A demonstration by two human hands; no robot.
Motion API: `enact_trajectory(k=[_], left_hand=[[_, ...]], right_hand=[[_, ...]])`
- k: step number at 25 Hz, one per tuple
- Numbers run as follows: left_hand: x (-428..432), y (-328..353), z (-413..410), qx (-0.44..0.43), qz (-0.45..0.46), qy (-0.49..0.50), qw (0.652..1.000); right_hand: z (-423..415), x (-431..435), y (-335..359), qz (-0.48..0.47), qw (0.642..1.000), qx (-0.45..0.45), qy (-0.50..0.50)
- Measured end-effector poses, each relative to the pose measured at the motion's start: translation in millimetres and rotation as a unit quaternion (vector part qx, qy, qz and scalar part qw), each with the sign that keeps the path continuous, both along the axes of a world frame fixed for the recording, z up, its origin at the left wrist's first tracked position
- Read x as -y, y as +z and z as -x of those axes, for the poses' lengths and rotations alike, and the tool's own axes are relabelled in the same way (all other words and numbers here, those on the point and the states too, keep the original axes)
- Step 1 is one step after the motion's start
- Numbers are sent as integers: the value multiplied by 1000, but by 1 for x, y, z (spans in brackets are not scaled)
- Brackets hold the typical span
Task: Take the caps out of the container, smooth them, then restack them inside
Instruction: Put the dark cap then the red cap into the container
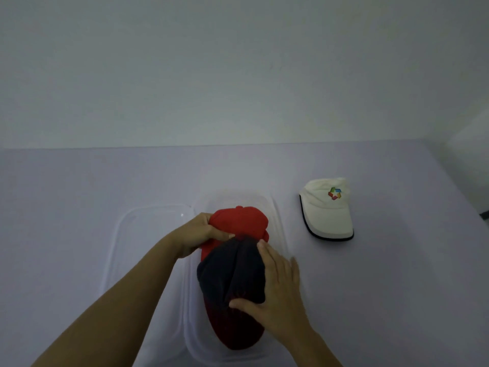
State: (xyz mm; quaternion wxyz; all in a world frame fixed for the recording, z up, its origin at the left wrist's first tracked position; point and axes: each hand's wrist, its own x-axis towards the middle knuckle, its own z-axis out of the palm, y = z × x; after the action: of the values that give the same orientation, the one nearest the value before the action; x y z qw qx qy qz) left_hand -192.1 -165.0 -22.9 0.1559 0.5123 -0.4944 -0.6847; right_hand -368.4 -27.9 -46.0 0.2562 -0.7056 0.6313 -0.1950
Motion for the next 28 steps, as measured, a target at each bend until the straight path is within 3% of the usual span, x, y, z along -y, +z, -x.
enact_trajectory(k=[3, 8, 11, 14, 16, 20, 23, 28], left_hand=[[-6, -5, 6, 9, -32, 15, 999], [-9, -6, 12, 48, -77, 92, 992], [-10, -12, 18, 140, 36, 50, 988], [-8, -10, 21, 245, 154, 75, 954], [-7, -6, 23, 233, 154, 88, 956], [-9, -7, 27, 217, 120, 4, 969], [-8, -9, 25, 227, 157, 0, 961], [-6, 9, 33, 230, 300, 166, 911]], right_hand=[[1, -4, -11, -6, 996, -43, -75], [0, -1, -14, -28, 996, -52, -71], [-3, 1, -17, -30, 995, -62, -72], [-6, 3, -15, -21, 994, -73, -74], [-8, 4, -18, -24, 993, -85, -78], [-11, 2, -21, -30, 988, -126, -88], [-8, 3, -19, -19, 992, -101, -76], [13, 8, -3, 14, 996, 24, -85]])
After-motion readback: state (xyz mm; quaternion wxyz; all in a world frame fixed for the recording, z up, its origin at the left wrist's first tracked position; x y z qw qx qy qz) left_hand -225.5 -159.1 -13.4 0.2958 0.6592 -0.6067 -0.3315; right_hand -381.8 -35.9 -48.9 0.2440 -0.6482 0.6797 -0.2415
